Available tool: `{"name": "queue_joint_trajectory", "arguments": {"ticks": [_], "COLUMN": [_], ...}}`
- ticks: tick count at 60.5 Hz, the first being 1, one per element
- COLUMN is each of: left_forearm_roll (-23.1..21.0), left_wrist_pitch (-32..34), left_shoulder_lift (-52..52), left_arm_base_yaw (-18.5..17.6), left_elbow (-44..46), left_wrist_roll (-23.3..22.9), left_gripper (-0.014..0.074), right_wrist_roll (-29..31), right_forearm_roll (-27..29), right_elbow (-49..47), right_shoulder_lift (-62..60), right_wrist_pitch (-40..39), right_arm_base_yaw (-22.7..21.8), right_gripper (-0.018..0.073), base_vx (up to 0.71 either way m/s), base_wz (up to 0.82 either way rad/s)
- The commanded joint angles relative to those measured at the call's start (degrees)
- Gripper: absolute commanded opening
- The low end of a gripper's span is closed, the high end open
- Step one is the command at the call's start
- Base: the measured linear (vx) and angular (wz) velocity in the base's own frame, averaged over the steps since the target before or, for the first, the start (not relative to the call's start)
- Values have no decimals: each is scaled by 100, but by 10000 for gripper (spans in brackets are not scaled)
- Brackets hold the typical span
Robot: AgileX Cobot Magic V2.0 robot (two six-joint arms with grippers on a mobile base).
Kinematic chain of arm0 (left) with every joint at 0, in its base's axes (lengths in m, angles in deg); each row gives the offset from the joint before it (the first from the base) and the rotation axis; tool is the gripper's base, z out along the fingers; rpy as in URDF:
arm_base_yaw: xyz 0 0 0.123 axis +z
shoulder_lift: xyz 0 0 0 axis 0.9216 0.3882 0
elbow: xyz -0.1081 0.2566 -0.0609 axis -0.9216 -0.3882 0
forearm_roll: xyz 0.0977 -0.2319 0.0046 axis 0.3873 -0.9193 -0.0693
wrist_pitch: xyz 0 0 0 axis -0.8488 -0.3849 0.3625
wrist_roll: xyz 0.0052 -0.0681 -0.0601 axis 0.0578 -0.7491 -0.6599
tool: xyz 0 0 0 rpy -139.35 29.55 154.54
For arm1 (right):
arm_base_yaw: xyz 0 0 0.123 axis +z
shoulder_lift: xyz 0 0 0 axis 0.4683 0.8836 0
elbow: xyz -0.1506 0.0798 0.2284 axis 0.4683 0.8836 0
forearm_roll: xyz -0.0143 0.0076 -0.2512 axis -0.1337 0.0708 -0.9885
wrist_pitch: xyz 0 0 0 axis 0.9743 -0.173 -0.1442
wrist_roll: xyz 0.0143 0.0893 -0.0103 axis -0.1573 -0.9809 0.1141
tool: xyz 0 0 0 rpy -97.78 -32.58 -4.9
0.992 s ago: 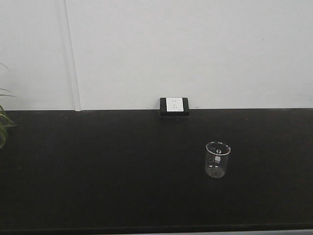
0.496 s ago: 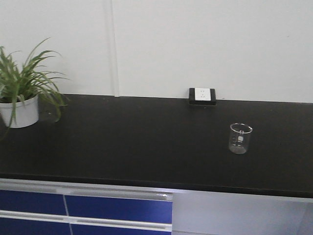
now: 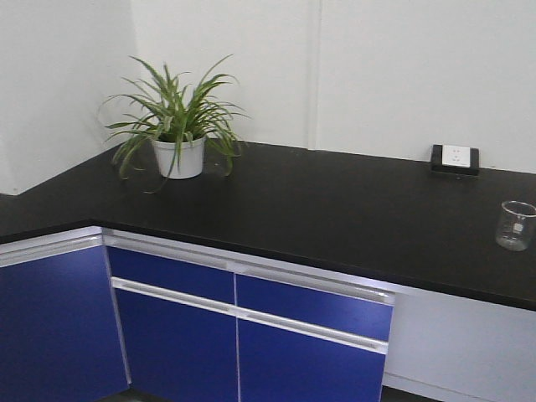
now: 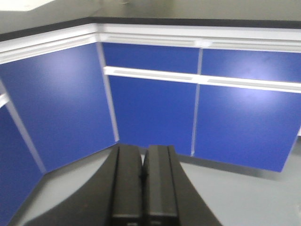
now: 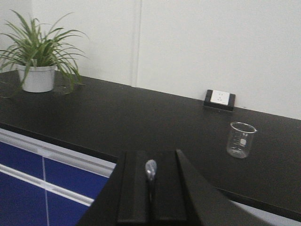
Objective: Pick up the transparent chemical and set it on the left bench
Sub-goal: 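Drive the base to the bench with white trays, holding the pipette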
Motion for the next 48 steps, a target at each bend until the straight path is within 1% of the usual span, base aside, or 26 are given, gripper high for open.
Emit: {"name": "queue_joint_trajectory", "arguments": {"ticks": [1,24,48], "left_forearm_roll": [-4,-4,-4], "left_wrist_pitch": [449,449,449], "left_shoulder_lift": [-110,-110,-110], "left_arm_base_yaw": [-10,-10,-10], "left_elbow": [-93,-93,-93], "left_wrist_roll": [-45,-45,-45], "left_gripper": [-3,-3,-3], "right_wrist_roll": [17,17,17], "right_forearm_roll": [5,5,5], "right_elbow": [-164,-164,-164], "right_shoulder_lift": [15,15,15], "right_wrist_pitch": [-436,-436,-436], "right_arm_base_yaw": [-18,-18,-18], "right_gripper": [-4,-4,-4], "base_vx": [-29,-25,-18], "base_wz": [45,49,66]}}
